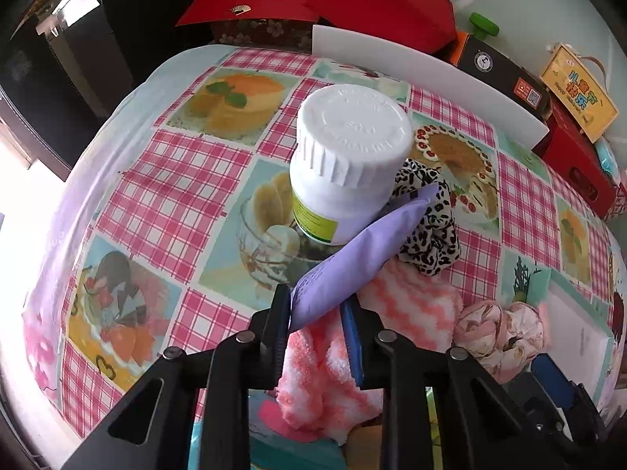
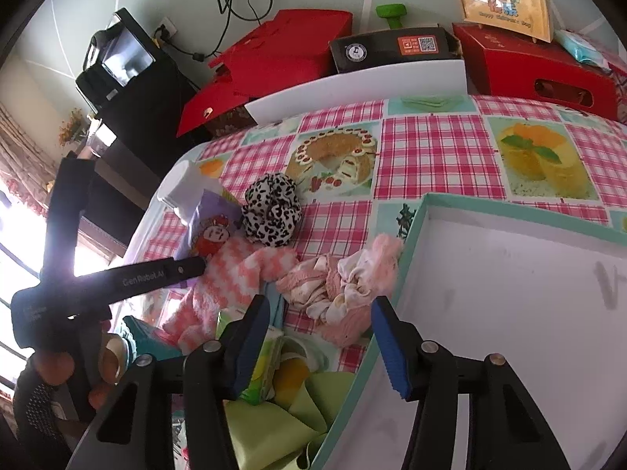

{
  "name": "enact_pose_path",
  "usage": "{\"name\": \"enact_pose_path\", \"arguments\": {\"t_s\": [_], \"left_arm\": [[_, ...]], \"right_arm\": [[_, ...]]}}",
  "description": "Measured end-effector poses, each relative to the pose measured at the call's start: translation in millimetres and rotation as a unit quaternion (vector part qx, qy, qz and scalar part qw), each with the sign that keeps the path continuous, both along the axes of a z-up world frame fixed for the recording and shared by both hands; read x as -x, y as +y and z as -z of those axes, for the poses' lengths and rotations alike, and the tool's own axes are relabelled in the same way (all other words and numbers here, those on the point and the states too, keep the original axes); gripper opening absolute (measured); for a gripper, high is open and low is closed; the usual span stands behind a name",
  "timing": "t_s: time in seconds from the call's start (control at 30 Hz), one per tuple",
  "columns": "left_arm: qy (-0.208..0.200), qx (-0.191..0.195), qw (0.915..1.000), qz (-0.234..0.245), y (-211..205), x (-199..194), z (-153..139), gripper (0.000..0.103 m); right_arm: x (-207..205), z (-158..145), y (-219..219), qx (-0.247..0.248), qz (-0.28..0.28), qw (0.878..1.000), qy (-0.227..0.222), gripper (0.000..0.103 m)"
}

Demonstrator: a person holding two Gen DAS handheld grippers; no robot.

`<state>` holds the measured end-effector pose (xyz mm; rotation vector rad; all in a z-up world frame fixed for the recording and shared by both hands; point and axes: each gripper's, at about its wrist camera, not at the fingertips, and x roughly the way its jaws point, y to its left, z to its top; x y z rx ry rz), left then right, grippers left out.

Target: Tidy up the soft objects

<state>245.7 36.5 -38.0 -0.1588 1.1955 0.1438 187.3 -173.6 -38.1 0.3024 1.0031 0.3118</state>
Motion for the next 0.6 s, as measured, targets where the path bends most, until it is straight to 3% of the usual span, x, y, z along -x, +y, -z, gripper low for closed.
{"name": "enact_pose_path", "arguments": {"t_s": [0.5,0.6], "left_arm": [[-0.002,0.018,0.9998,0.002,1,0,-1,0.022],[-0.001,0.018,0.9998,0.003,1,0,0,0.022]], "right_arm": [[-6,15,19,0.019,-0.017,1.0,0.01,0.054],[-8,15,20,0.035,-0.011,0.999,0.005,0.048]]}}
